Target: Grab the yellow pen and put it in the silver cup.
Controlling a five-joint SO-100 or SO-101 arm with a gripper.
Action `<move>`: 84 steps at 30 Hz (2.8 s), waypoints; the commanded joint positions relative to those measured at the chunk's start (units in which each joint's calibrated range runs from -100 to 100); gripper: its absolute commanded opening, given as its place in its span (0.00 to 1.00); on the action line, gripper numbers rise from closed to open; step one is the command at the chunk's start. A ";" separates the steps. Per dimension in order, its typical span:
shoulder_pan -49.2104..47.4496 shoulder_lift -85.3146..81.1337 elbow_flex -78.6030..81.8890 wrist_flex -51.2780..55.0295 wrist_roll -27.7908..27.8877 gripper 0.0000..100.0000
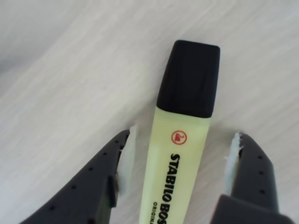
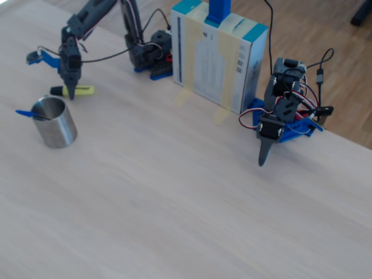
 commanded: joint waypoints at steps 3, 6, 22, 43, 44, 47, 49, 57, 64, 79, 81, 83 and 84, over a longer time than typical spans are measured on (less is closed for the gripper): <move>0.27 0.03 0.10 -0.68 0.29 0.30; 0.36 1.03 0.19 -0.68 0.29 0.30; 0.36 1.53 0.19 -0.68 -0.07 0.29; 0.45 1.44 0.19 -0.17 -0.12 0.17; 0.45 1.44 0.19 -0.08 -0.12 0.15; 0.45 1.44 0.19 -0.08 0.08 0.11; 0.45 1.44 0.19 -0.08 0.08 0.10; 0.45 1.44 0.19 -0.25 0.24 0.10; 0.45 1.11 0.19 -0.68 0.29 0.09; -0.34 -5.12 2.19 -0.34 0.34 0.09; -0.43 -5.87 2.19 -0.17 0.34 0.09; -0.69 -6.45 2.19 -0.17 0.34 0.09; -1.12 -6.79 2.19 -0.17 0.34 0.09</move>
